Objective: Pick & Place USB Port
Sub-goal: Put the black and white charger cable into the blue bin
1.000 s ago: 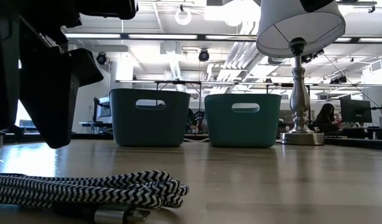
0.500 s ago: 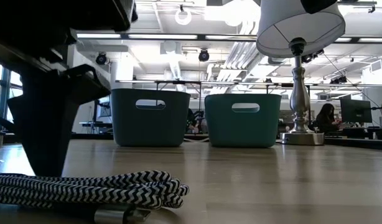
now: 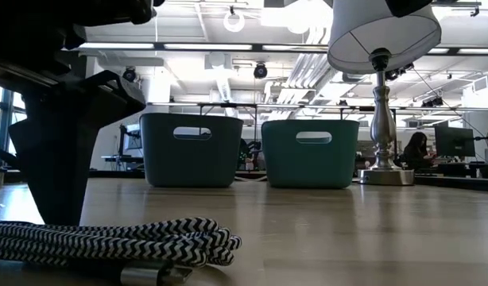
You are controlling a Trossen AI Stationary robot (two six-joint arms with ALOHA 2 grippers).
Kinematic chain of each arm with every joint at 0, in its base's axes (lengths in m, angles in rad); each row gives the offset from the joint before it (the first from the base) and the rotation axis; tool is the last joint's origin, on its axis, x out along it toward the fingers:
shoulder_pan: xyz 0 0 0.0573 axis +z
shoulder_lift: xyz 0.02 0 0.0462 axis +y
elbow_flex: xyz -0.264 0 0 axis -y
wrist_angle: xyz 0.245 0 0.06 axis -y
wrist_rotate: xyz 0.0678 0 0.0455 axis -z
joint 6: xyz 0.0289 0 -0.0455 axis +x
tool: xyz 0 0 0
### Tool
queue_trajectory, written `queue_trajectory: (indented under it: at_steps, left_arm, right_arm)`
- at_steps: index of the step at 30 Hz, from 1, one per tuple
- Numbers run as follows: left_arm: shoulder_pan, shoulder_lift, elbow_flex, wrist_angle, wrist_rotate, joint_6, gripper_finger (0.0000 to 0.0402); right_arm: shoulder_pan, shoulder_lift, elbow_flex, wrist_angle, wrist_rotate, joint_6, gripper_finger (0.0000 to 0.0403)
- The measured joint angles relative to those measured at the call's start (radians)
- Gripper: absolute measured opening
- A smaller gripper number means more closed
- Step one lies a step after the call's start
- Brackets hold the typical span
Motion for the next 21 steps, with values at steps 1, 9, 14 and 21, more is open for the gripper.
queue_trajectory:
  at_steps: [1,9,14,21]
  left_arm:
    - [0.000,0.002,0.000,0.000,0.000,-0.001,0.0237]
    - [0.002,0.015,0.000,-0.014,-0.060,0.047,0.0077]
    - [0.004,0.028,-0.001,0.004,-0.162,0.053,0.0021]
    - [0.032,0.008,0.046,-0.026,-0.326,0.137,0.0018]
  right_arm:
    - [0.000,0.000,0.000,0.000,0.000,0.000,0.0232]
    - [0.000,0.000,0.000,0.000,0.003,0.000,0.0232]
    - [0.000,0.000,0.000,0.000,0.003,0.000,0.0232]
    - [0.000,0.000,0.000,-0.014,0.005,-0.002,0.0232]
